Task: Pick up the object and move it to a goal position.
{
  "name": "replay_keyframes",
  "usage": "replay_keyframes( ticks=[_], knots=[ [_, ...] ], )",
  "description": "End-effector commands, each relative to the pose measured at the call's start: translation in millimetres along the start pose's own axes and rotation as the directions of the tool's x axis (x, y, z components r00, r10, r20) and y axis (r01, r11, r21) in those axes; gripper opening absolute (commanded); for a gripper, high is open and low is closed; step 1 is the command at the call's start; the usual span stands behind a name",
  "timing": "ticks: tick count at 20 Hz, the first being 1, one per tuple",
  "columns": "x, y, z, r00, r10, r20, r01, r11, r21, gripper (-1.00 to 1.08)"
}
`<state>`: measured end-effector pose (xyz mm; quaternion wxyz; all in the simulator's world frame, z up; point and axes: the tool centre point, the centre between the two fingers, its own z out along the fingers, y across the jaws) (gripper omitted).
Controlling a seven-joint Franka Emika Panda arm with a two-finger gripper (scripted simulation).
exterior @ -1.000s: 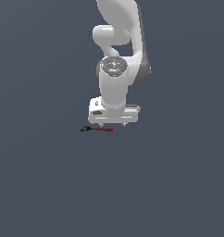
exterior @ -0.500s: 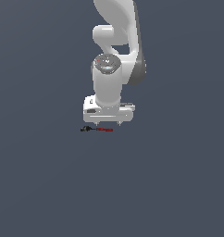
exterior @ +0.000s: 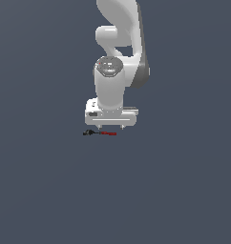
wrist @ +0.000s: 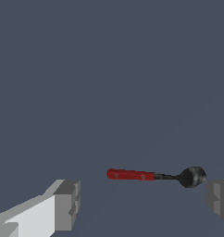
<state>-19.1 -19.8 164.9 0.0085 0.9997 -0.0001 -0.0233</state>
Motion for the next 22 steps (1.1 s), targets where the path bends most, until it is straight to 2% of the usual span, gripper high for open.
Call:
replay_keyframes(
  ticks=[1, 7, 11, 16, 22],
  knots=[
    [-1, 1, 3, 0.999, 0.032, 0.000, -0.032, 0.999, 0.003, 1.00],
    [-5, 5, 14, 0.988, 0.153, 0.000, -0.153, 0.988, 0.012, 1.00],
    [-9, 9, 23, 0.965, 0.264, 0.001, -0.263, 0.964, 0.020, 1.00],
    [-16, 14, 36, 0.910, 0.415, 0.004, -0.415, 0.910, 0.028, 1.00],
    [-24, 22, 51, 0.812, 0.583, 0.008, -0.583, 0.812, 0.036, 1.00]
  ],
)
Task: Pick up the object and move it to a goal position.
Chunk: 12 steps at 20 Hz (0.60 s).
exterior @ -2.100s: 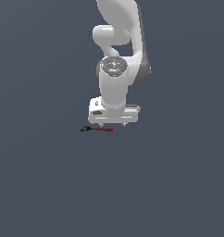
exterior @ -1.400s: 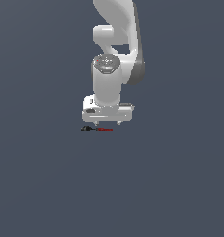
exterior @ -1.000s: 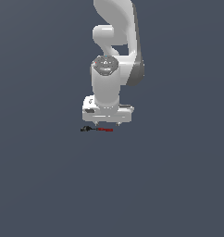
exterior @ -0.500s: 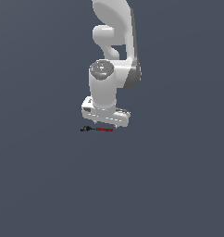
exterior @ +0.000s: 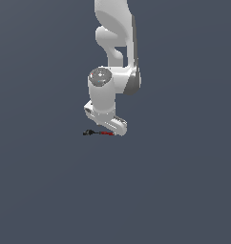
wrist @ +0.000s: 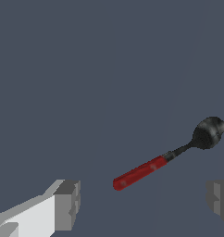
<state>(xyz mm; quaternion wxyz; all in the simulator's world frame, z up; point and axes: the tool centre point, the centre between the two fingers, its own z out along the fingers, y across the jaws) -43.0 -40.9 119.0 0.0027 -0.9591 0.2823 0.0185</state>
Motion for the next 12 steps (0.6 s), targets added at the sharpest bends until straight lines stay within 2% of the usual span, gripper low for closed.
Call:
replay_keyframes(
  ticks=[1, 6, 12],
  knots=[
    [-1, 5, 6, 0.997, 0.083, -0.001, -0.083, 0.997, 0.003, 1.00],
    [-3, 16, 17, 0.970, 0.245, -0.002, -0.245, 0.970, 0.009, 1.00],
    [-6, 29, 31, 0.903, 0.431, -0.005, -0.431, 0.902, 0.015, 1.00]
  ],
)
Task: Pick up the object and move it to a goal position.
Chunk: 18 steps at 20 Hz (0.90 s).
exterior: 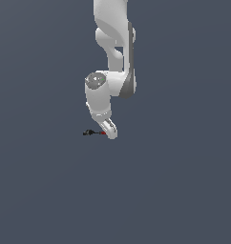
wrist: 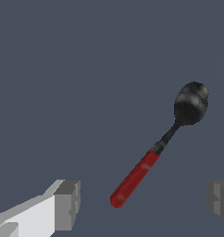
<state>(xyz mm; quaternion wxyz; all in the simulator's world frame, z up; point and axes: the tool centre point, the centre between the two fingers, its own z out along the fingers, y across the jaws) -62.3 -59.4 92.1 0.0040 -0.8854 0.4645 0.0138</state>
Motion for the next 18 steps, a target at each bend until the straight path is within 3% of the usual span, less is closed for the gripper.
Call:
replay_keyframes(
  ticks=[1, 10, 18],
  knots=[
    [1, 6, 5, 0.996, 0.085, -0.003, -0.085, 0.996, 0.002, 1.00],
    [5, 28, 22, 0.934, 0.357, -0.013, -0.357, 0.934, 0.011, 1.00],
    [8, 40, 29, 0.871, 0.492, -0.019, -0.491, 0.871, 0.018, 1.00]
  ],
)
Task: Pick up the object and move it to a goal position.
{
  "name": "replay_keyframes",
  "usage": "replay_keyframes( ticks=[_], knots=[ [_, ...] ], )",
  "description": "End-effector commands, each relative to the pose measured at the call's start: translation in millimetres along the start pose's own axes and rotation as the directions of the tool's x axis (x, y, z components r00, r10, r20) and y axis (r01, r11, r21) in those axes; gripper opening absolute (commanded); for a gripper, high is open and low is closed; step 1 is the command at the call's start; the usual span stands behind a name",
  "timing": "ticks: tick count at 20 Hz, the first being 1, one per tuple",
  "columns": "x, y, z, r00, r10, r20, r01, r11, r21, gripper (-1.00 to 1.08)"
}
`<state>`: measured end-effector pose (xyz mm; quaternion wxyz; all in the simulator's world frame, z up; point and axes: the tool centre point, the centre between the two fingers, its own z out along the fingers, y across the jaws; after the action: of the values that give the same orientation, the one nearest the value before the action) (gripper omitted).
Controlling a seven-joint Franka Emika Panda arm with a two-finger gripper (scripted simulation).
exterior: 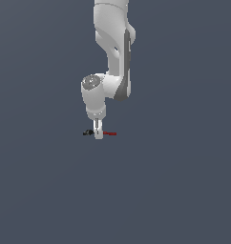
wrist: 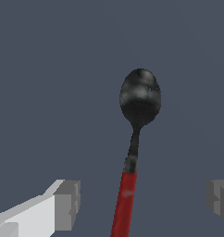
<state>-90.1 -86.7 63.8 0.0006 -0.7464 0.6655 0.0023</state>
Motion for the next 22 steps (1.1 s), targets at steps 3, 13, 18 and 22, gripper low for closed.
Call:
replay_keyframes(
  ticks=[3, 13, 18, 22],
  knots=[
    [3, 3, 3, 0.999, 0.052, -0.003, -0.052, 0.999, 0.002, 1.00],
    [3, 4, 10, 0.998, 0.061, -0.004, -0.061, 0.998, 0.002, 1.00],
    [3, 5, 31, 0.998, 0.064, -0.004, -0.064, 0.998, 0.002, 1.00],
    [3, 5, 47, 0.998, 0.066, -0.004, -0.066, 0.998, 0.002, 1.00]
  ],
)
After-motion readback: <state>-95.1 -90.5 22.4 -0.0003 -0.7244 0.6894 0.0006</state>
